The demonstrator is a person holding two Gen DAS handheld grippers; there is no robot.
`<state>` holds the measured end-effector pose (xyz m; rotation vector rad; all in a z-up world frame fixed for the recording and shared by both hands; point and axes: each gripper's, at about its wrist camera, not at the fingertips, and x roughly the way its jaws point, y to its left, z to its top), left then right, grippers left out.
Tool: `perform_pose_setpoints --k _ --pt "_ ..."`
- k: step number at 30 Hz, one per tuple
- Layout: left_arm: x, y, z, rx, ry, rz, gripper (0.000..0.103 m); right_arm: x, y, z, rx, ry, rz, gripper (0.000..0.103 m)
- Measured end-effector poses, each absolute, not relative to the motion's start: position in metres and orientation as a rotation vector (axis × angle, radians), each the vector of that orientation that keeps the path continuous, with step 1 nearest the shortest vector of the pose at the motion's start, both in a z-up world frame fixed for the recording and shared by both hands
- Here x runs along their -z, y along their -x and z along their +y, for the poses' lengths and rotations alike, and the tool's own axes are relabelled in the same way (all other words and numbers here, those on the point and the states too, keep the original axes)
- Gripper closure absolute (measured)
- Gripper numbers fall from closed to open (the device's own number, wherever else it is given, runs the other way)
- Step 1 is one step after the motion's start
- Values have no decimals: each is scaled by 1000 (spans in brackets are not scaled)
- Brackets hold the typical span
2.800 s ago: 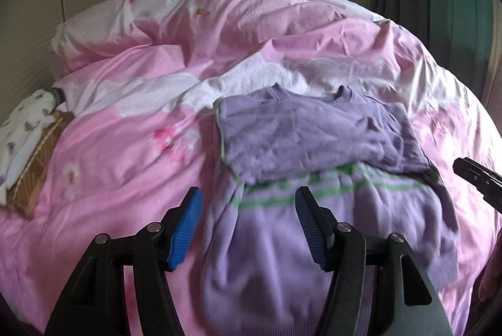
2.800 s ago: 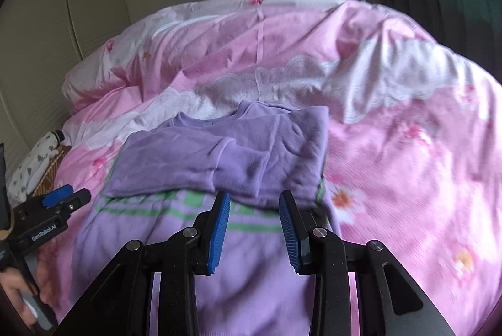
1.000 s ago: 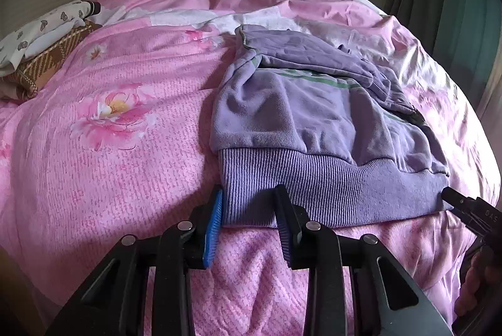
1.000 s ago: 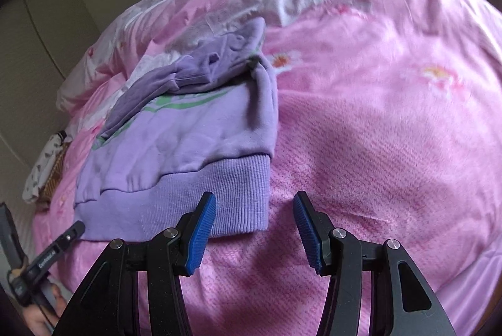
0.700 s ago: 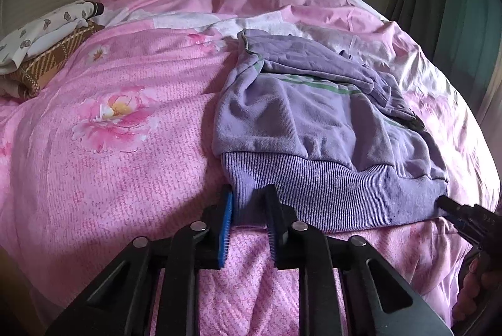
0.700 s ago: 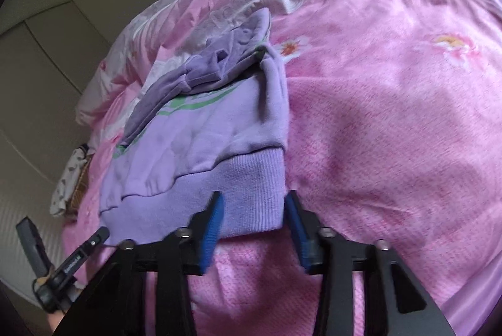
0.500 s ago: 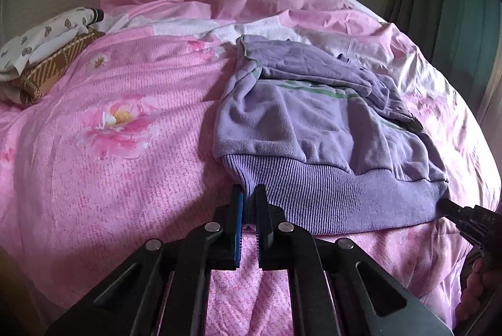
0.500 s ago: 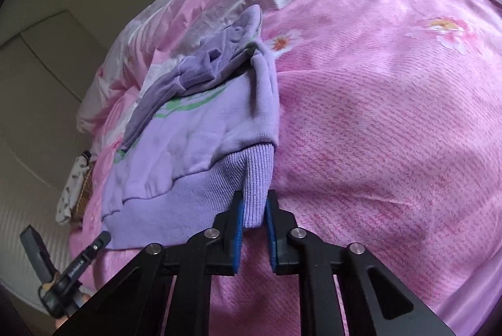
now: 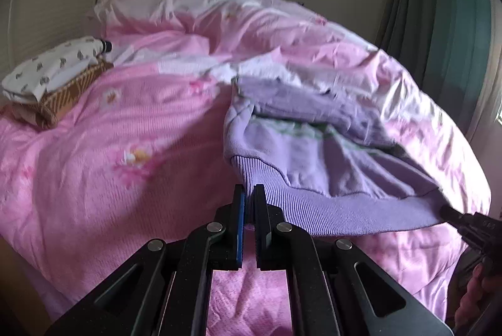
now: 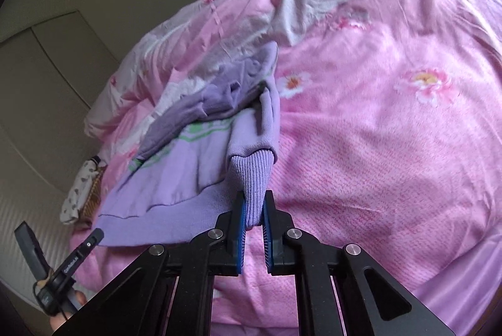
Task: Fold small clothes
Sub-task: 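Grasp the hem ribbing with both tools and lift it toward the collar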
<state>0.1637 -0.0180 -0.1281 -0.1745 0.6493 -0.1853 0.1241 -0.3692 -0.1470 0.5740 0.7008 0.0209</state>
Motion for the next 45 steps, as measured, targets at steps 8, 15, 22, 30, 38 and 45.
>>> perform_pose_setpoints --k 8,15,22,30,38,45 --pt "102 -192 -15 170 228 607 96 111 -130 -373 -40 -587 589 93" --pt "64 -264 -20 168 264 518 96 68 -181 -378 -55 -585 472 93" --pt "53 -361 -41 170 252 511 96 60 -271 -394 -23 -634 449 93" --pt "86 -459 -63 150 241 575 96 88 -372 -414 23 -665 525 93" --pt "126 -514 -74 125 219 651 96 126 -430 -425 60 -642 605 93" --pt "153 -527 -79 113 180 723 94 158 -452 -420 65 -593 656 93"
